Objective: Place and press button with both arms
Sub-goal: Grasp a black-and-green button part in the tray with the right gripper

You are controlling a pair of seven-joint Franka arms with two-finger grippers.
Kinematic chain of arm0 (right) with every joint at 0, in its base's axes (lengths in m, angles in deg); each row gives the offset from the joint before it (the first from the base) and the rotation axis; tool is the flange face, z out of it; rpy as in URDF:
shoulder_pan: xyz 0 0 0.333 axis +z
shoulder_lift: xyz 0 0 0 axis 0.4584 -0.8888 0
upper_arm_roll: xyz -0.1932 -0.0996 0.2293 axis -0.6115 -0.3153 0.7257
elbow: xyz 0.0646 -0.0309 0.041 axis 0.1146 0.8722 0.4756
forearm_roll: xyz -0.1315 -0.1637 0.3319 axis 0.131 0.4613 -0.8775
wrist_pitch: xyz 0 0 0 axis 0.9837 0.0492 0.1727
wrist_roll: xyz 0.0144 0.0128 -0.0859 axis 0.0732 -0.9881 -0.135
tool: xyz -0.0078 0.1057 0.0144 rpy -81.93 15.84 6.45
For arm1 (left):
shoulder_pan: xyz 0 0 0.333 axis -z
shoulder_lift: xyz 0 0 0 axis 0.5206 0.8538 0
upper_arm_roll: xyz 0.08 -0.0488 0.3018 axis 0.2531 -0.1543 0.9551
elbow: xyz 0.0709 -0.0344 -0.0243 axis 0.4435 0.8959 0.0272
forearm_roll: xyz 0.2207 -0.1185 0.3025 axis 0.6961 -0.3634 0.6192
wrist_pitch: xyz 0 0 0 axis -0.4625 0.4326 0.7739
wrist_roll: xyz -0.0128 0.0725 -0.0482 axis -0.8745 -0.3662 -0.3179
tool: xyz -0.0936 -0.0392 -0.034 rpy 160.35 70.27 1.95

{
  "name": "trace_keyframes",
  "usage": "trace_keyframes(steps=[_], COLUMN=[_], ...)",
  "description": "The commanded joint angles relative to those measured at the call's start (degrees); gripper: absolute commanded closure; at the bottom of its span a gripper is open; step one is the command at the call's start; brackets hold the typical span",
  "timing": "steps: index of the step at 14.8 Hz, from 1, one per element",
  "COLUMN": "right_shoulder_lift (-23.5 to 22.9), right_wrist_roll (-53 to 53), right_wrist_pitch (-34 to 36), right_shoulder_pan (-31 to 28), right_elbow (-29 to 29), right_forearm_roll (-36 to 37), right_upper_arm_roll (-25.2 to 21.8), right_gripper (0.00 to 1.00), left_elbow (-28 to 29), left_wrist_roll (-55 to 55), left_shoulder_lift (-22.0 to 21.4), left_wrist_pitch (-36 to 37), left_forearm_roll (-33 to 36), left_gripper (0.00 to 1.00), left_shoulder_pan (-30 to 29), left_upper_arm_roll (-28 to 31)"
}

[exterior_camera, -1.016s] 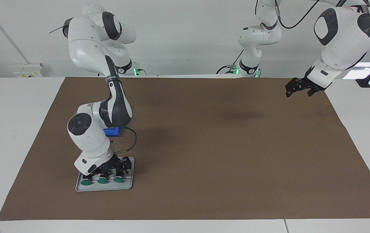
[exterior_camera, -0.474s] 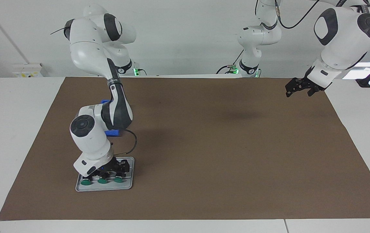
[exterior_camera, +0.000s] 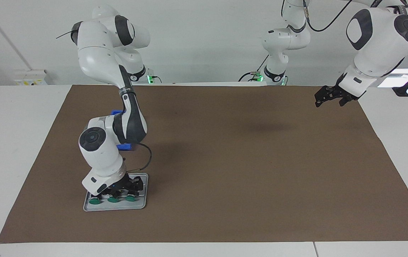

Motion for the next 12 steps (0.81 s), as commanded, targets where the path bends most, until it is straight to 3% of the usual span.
trace_keyframes(steps=[1,6,12], right_shoulder_lift=[-1.7,-1.7,-1.6], right_wrist_roll=[-0.9,-2.4,-3.4], right_wrist_pitch=[-1.3,-1.1,-0.5], right_shoulder_pan=[0.4,0.8,0.8], right_elbow=[-1.0,-1.0,-0.9], right_forearm_roll=[0.5,0.3,0.1], right_upper_arm_roll=[0.4,0.5,0.5], right_gripper=[0.13,0.21,0.46], left_elbow=[-0.5,-0.5,-0.5], left_wrist_roll=[0.7,0.7,0.7], left_shoulder_lift=[0.1,0.1,0.1], left_wrist_pitch=[-0.2,-0.2,-0.2], left_forearm_roll=[-0.4,-0.4,-0.4], left_gripper=[0.0,0.0,0.0], left_shoulder_pan=[-0.3,-0.3,-0.3], left_upper_arm_roll=[0.0,0.0,0.0])
